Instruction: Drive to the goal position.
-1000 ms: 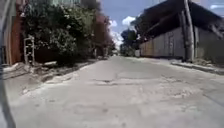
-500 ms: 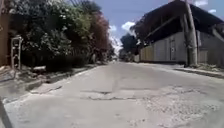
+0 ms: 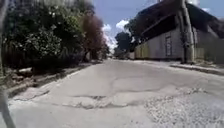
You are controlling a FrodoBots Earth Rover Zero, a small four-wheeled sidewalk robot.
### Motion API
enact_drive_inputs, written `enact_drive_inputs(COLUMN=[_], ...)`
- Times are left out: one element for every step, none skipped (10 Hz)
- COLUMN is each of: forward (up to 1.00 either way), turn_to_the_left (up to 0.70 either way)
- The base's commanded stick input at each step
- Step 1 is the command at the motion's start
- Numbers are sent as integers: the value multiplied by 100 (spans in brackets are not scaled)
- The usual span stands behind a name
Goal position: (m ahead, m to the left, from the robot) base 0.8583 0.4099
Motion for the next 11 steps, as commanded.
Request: enact_drive_inputs(forward=[100, 100, 100, 100, 100, 100, 100, 100, 100, 100, 100], turn_to_the_left=[-37, -37, -37, -37, -37, -37, -15, 3, 3, 3, 3])
